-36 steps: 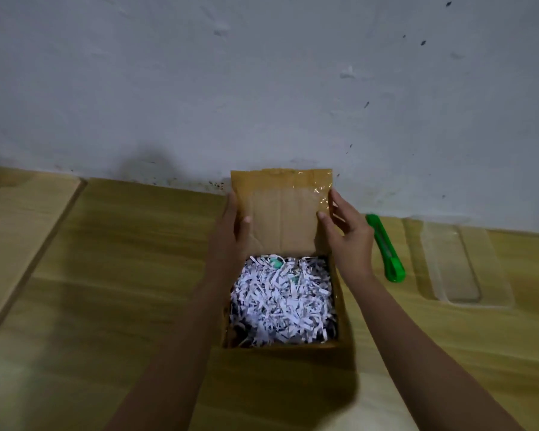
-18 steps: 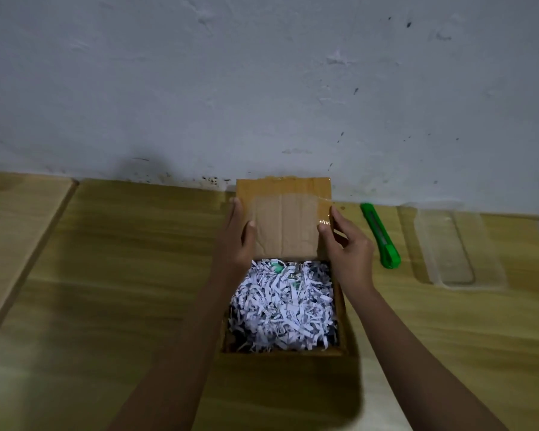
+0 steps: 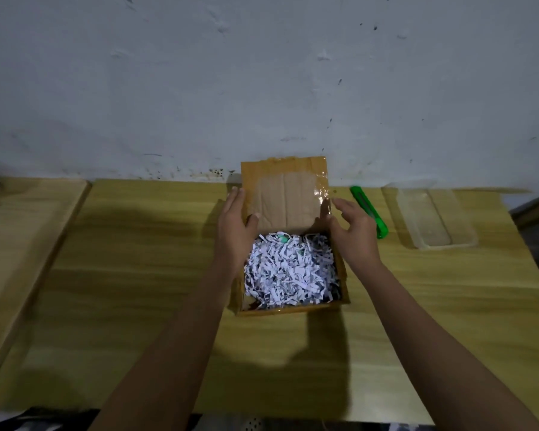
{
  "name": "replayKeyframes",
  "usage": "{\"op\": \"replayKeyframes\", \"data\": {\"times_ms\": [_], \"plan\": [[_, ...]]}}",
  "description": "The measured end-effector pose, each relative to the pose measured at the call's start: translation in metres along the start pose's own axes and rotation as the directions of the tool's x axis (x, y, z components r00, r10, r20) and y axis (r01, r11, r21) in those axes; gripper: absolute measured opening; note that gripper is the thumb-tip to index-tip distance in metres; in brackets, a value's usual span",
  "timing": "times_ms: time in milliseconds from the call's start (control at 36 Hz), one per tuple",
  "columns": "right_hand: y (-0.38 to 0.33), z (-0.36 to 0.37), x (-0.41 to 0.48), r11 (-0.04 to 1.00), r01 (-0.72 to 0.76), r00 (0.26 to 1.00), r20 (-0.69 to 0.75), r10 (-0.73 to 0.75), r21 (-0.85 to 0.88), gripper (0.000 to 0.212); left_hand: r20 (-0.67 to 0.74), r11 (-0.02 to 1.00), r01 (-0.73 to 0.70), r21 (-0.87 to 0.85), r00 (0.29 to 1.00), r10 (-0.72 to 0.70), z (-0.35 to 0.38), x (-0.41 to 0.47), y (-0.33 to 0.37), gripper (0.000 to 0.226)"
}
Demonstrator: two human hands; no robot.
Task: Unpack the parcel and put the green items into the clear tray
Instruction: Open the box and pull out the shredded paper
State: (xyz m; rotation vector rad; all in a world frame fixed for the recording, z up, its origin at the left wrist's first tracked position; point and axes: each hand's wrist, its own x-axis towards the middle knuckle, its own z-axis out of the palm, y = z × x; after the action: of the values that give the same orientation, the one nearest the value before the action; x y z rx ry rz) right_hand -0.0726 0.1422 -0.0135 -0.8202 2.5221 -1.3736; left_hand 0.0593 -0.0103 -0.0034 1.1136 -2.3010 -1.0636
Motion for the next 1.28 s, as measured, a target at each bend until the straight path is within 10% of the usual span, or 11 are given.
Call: {"op": "replayKeyframes", "data": {"times_ms": [333,667,1278], "plan": [[-0.007,0.039,-0.063,0.983,-0.155,0.965,0.198,0.172,-0.1,0.048,0.153,0.991,0.071,0.117,0.984,-0.088,0.048,-0.076,-0.008,0.054],[0.019,0.06,-0.043,0.874,-0.48,0.813,0.334,0.476,-0.076,0.055,0.237,0.846,0.525,-0.088,0.836,-0.495,0.068,-0.055,-0.005,0.062],[-0.001,0.055,-0.055,0.659,-0.684,0.72,0.438,0.538,0.315,0.031,0.272,0.527,0.593,-0.609,0.78,-0.563,0.064,-0.062,0.002,0.043]]}}
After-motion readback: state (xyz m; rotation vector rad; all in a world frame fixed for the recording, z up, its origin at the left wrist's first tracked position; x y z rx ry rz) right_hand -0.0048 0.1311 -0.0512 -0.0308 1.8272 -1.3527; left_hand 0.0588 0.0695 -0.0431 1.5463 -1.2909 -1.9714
